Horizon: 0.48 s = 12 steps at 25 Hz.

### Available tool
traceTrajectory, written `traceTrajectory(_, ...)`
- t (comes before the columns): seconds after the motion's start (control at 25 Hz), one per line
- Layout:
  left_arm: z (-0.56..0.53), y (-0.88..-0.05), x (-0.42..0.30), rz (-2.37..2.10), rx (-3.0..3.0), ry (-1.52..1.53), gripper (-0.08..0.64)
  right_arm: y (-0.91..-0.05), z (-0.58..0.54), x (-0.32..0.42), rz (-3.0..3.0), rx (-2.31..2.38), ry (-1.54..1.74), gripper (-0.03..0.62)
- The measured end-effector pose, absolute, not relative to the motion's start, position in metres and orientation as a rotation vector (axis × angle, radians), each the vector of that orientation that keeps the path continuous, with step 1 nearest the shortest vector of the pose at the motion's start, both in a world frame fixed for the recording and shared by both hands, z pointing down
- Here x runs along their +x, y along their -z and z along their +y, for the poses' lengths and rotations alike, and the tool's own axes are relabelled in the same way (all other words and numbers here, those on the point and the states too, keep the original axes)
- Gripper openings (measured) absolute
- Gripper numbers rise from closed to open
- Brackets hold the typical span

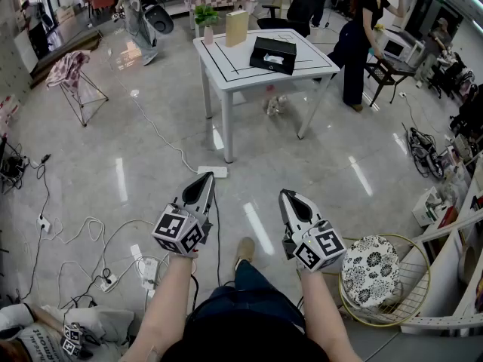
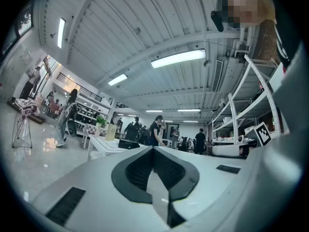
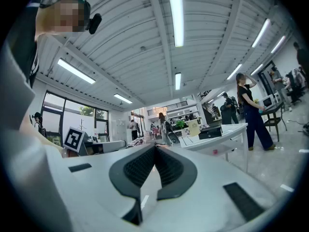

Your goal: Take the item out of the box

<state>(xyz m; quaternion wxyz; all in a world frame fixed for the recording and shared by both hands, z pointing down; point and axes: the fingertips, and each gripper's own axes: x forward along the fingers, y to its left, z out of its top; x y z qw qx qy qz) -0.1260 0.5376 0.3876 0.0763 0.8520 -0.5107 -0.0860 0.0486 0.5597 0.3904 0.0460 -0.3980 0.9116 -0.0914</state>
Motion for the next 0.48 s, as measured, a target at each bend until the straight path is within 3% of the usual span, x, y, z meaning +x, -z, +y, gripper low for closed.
traceTrajectory(0.48, 0.444, -0.4, -0.136, -1.563, 2.534, 0.19, 0.002, -0.397, 0.455, 0.041, 2.798, -1.241, 0.308, 0.002)
